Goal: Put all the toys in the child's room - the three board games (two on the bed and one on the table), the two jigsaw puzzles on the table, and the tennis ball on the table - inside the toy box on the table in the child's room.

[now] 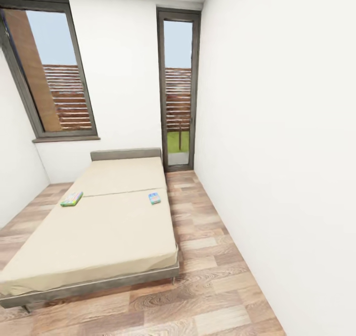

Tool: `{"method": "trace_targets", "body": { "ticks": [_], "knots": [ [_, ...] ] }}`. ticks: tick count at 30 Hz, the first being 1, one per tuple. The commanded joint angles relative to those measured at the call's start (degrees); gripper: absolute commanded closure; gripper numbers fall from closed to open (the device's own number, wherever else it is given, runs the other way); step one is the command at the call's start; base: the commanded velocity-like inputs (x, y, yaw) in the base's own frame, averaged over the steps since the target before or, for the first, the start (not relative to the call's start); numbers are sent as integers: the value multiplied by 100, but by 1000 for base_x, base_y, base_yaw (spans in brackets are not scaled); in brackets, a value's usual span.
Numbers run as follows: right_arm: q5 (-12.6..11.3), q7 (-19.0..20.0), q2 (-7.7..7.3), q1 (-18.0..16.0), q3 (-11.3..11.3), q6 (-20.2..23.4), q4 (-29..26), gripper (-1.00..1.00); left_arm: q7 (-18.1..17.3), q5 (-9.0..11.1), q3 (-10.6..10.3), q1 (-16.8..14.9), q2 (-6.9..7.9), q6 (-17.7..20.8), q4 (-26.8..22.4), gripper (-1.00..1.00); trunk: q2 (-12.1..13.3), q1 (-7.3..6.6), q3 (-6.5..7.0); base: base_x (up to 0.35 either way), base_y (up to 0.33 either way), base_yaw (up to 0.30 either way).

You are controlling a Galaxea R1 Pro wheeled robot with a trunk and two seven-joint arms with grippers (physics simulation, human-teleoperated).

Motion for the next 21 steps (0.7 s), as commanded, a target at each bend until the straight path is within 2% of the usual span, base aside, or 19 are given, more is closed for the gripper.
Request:
{"method": "trace_targets", "body": {
  "ticks": [1,14,19,21],
  "knots": [
    [-5,-15,1,-1,-2,-19,0,-100,19,3,7,-2,-3,-23,-7,-100,33,-20,10,0,0,293],
    [-13,-15,-33,-1,-10,-19,0,-100,39,3,29,-2,2,-16,-143,-100,555,-306,244,0,0,293],
    [-14,-15,-48,-1,-10,-19,0,-100,224,5,32,-2,-1,-13,-207,-100,715,-393,315,0,0,293],
    [-14,-15,-52,-1,-15,-19,0,-100,451,8,35,-2,-8,-15,-236,-100,715,-393,315,0,0,293]
  ]
}}
